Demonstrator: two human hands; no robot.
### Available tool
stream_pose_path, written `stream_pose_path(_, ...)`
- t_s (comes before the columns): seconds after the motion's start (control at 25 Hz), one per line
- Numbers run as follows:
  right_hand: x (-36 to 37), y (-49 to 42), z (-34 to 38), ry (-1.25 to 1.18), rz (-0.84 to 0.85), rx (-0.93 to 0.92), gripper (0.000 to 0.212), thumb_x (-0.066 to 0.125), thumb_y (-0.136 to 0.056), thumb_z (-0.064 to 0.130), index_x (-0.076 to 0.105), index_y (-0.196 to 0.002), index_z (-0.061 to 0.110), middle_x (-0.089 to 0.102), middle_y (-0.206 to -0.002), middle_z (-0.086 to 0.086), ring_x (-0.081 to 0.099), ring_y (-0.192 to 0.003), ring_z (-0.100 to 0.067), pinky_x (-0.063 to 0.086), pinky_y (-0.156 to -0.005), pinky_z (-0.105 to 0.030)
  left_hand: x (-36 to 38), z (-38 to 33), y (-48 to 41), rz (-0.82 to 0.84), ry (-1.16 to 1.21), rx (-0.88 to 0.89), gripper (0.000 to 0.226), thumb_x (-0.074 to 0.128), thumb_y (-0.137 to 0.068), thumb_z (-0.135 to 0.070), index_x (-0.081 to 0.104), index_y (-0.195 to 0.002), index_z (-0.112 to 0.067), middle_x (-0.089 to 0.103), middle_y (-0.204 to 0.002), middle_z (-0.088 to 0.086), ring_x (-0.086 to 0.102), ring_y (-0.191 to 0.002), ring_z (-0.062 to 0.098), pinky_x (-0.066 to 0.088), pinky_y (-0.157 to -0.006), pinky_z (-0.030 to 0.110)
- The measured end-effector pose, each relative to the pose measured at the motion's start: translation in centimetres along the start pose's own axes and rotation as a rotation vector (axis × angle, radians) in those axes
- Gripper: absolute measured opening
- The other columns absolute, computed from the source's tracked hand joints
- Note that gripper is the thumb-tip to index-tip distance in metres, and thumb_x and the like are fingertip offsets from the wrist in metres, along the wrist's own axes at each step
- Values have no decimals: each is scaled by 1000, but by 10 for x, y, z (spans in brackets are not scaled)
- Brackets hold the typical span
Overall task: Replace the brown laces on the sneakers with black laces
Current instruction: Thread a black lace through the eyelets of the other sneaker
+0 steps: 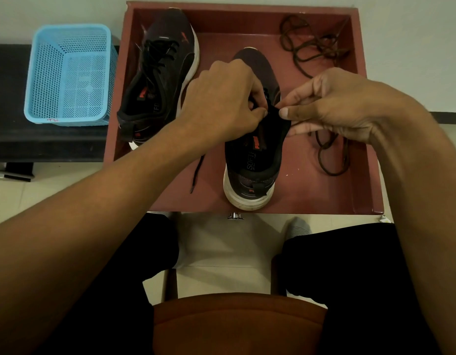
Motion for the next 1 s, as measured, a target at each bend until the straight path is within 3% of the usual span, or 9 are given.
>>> stream_pose_path(0.16, -2, -1, -2, 10, -5, 0, 9, 76, -90, 4, 76, -98, 0, 81, -92, -13, 80, -93, -20, 63, -77, -24, 2, -5, 3, -9, -4, -6, 12, 77, -88, -45, 80, -98, -38, 73, -91, -12, 71, -88, 14, 57, -72, 31)
stream_pose_path(0.36, -1, 1, 0, 2, 23, -36, 19, 79, -86, 10, 76, -101, -1, 80, -99, -15, 79, -98, -20, 63, -82, -25, 1, -11, 7, -57, -73, 12, 12, 75, -90, -43, 79, -99, -36, 73, -92, -11, 70, -90, 16, 46, -66, 29)
stream_pose_path(0.52, 1, 1, 1, -32, 48, -49, 23, 73, -94, 10, 75, -112, -4, 80, -107, -15, 78, -102, -20, 62, -87, -25, 1, -16, 10, -128, -159, 6, 15, 73, -93, -38, 79, -105, -31, 75, -94, -6, 72, -93, 20, 45, -67, 30)
stream_pose_path(0.64, 2, -1, 1, -15, 11, -71, 11, 71, -95, 0, 75, -105, -3, 81, -96, -14, 80, -93, -20, 63, -79, -22, 0, -12, 10, -105, -107, -15, 12, 75, -91, -39, 79, -102, -34, 75, -96, -8, 72, -94, 19, 48, -69, 31)
stream_pose_path(0.76, 5, -2, 2, 109, 2, -101, 3, 74, -94, 5, 75, -97, 5, 80, -80, -6, 80, -79, -15, 60, -68, -17, -2, -7, 11, -91, -58, -26, 12, 77, -90, -40, 79, -101, -36, 74, -96, -9, 71, -95, 19, 50, -71, 31)
stream_pose_path(0.92, 6, -5, 2, 146, 20, -124, 4, 72, -97, 8, 75, -98, 6, 80, -81, -6, 80, -79, -17, 63, -73, -21, -7, -6, 11, -82, -16, 21, 15, 78, -90, -41, 80, -104, -35, 75, -101, -11, 69, -97, 12, 47, -74, 26)
stream_pose_path(1.0, 4, -8, -1, 212, 15, -96, 7, 70, -99, 10, 75, -101, 6, 79, -92, -17, 80, -89, -26, 65, -78, -26, -10, -2, 9, -65, -31, 58, 23, 82, -86, -43, 78, -108, -37, 70, -111, -10, 66, -104, 14, 46, -78, 27)
Point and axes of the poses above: each hand's wrist, its own y-axis away from the middle knuckle, its own x-axis out of the palm, z = x × y, the point moved 5 cm from there along -y, towards the middle knuckle
